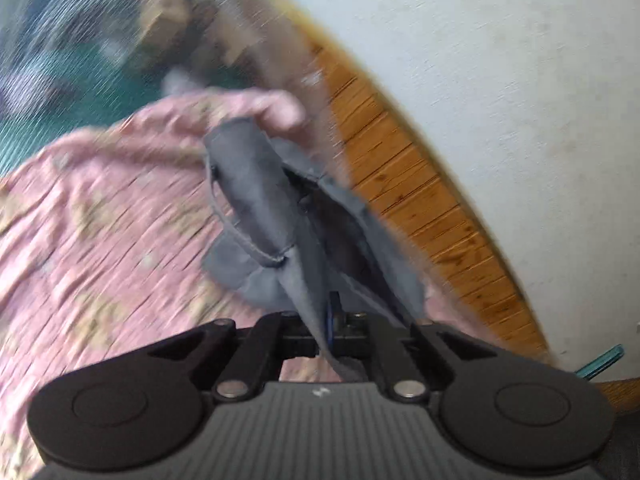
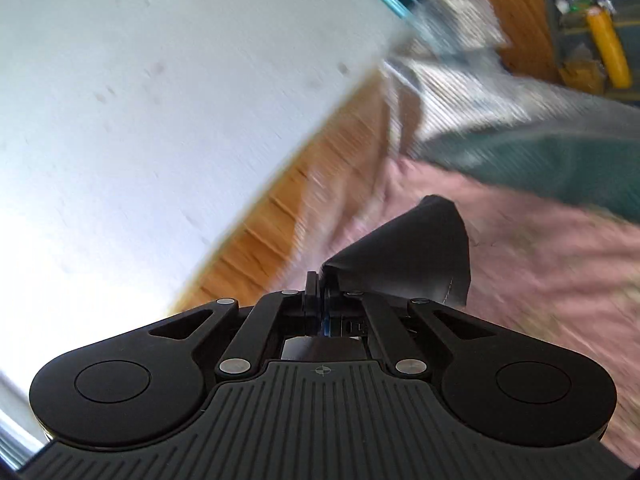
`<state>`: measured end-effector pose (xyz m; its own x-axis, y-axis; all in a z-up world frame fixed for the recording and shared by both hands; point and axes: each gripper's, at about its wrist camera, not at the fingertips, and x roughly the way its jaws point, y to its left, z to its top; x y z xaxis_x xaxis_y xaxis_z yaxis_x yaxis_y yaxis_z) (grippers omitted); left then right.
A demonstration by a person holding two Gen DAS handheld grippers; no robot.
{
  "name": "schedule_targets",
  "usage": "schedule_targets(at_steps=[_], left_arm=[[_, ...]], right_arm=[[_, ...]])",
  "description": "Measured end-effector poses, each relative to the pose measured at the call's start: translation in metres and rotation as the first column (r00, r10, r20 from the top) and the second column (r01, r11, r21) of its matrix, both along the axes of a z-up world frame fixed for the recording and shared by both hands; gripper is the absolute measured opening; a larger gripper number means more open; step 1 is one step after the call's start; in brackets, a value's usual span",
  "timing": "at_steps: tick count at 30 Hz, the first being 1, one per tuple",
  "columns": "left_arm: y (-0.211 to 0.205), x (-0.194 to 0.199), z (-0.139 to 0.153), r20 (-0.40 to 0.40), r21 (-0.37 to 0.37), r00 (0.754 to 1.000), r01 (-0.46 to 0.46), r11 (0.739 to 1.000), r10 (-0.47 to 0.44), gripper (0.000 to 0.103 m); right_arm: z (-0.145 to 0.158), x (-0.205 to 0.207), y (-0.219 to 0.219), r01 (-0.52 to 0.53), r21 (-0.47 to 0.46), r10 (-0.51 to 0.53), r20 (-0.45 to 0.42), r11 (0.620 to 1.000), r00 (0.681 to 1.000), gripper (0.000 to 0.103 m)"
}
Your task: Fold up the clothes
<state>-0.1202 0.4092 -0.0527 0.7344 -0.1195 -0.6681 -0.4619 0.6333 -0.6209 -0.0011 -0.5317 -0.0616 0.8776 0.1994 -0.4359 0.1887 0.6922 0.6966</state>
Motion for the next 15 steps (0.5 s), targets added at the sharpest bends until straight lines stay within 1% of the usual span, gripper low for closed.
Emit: schedule_targets(at_steps=[1,2,3,4,5,6,7,8,9,11,13,15], left_arm=[[0.0,-0.007,-0.03,-0.11,-0.008,0.994,-0.019,1.0,0.018,0.006],[0.0,-0.013,-0.059,-0.22,-0.01,0.975,-0.044,0.999,0.041,0.009],[-0.002,-0.018,-0.082,-0.311,-0.003,0.947,-0.085,0.996,0.08,0.008],[-0.002,-0.023,-0.094,-0.347,-0.012,0.931,-0.121,0.993,0.109,0.009],[-0.003,-0.028,-0.107,-0.383,-0.019,0.914,-0.157,0.987,0.138,0.012],[-0.004,-0.033,-0.115,-0.406,-0.021,0.899,-0.187,0.982,0.162,0.019],[-0.006,-0.037,-0.111,-0.39,-0.009,0.904,-0.196,0.981,0.177,0.023],[-0.008,-0.04,-0.106,-0.375,0.007,0.907,-0.203,0.979,0.19,0.028],[-0.009,-0.044,-0.098,-0.364,0.034,0.91,-0.203,0.979,0.201,0.033],[-0.009,-0.052,-0.087,-0.352,0.078,0.908,-0.214,0.974,0.227,0.037],[-0.007,-0.064,-0.077,-0.343,0.087,0.9,-0.253,0.963,0.268,0.038],[-0.006,-0.072,-0.067,-0.3,0.063,0.909,-0.282,0.957,0.288,0.041]], right_arm=[[-0.022,-0.006,0.002,-0.009,0.008,0.01,-0.066,1.0,0.998,0.0],[-0.048,-0.01,0.006,-0.012,0.014,0.014,-0.142,1.0,0.99,0.0],[-0.074,-0.014,0.01,-0.013,0.017,0.017,-0.219,1.0,0.975,0.0],[-0.095,-0.017,0.013,-0.01,0.012,0.013,-0.285,1.0,0.958,0.0],[-0.115,-0.019,0.016,-0.006,0.001,0.006,-0.346,1.0,0.938,0.002],[-0.127,-0.021,0.017,0.001,-0.017,-0.007,-0.383,1.0,0.924,0.003],[-0.13,-0.022,0.016,0.006,-0.04,-0.022,-0.397,0.999,0.917,0.004],[-0.128,-0.024,0.016,0.008,-0.059,-0.031,-0.393,0.998,0.919,0.007],[-0.119,-0.026,0.015,0.014,-0.09,-0.047,-0.374,0.996,0.926,0.017],[-0.096,-0.03,0.014,0.031,-0.176,-0.088,-0.323,0.984,0.942,0.024],[-0.075,-0.024,0.017,0.031,-0.295,-0.115,-0.271,0.955,0.956,0.025],[-0.058,-0.017,0.028,-0.01,-0.368,-0.075,-0.215,0.93,0.974,0.025]])
